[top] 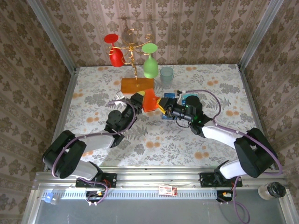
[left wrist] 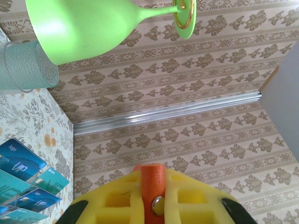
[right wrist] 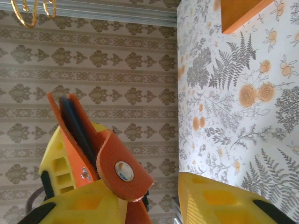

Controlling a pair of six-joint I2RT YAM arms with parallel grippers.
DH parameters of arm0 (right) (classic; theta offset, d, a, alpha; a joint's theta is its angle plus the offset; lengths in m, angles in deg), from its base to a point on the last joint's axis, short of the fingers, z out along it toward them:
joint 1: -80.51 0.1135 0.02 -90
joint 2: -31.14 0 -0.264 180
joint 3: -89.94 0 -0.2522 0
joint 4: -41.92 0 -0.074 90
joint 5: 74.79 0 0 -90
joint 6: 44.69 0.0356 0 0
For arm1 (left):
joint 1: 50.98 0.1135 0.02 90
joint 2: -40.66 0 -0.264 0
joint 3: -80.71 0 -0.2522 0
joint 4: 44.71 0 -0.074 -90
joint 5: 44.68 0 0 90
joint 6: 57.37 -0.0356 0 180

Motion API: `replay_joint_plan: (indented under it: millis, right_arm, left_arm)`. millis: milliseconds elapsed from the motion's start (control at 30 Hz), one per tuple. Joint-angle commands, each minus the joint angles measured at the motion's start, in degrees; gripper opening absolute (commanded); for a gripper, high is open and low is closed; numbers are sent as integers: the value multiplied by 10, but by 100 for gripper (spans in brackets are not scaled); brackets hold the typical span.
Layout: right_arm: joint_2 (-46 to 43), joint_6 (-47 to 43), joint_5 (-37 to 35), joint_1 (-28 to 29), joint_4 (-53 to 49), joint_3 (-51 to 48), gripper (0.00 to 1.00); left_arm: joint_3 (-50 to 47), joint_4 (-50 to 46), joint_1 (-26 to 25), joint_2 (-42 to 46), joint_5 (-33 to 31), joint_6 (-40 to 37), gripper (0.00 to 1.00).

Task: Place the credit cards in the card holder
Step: Open the card holder at the bottom-center of the table.

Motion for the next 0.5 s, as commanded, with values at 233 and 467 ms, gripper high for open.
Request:
replay_joint_plan:
  millis: [233, 467]
  right_arm:
    - [19, 59, 47, -5, 114, -23, 31]
    - [21, 93, 52, -7, 150, -27, 32]
  left_arm:
    - [35, 25, -27, -11, -30, 38, 0]
    - [44, 25, -35, -23, -41, 38, 0]
